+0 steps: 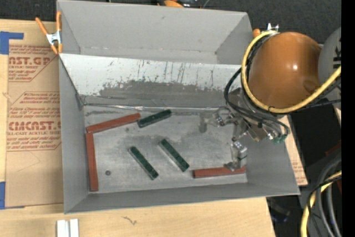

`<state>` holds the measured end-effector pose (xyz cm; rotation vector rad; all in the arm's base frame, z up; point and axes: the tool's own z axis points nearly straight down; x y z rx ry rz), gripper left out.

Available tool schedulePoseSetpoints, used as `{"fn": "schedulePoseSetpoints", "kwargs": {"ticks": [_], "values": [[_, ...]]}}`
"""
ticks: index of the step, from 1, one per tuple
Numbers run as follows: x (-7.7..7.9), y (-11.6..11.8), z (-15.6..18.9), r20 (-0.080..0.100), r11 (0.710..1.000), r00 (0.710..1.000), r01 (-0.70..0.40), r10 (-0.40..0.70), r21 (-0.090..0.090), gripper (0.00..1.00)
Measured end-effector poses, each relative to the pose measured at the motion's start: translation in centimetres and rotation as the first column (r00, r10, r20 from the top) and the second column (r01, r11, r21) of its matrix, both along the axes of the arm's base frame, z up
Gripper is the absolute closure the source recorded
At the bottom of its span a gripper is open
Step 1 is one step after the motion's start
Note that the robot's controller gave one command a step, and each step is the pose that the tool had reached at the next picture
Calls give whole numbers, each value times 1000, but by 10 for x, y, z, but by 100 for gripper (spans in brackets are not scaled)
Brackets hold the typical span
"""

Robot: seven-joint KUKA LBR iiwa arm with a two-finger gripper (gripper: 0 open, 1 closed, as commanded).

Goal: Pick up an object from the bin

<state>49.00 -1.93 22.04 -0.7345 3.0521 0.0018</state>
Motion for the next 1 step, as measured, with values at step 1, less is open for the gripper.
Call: {"fn": "schedulePoseSetpoints", "kwargs": {"ticks": [1], "values": [[9,-72,-153,-6,924,924,-382,382,2,0]]}}
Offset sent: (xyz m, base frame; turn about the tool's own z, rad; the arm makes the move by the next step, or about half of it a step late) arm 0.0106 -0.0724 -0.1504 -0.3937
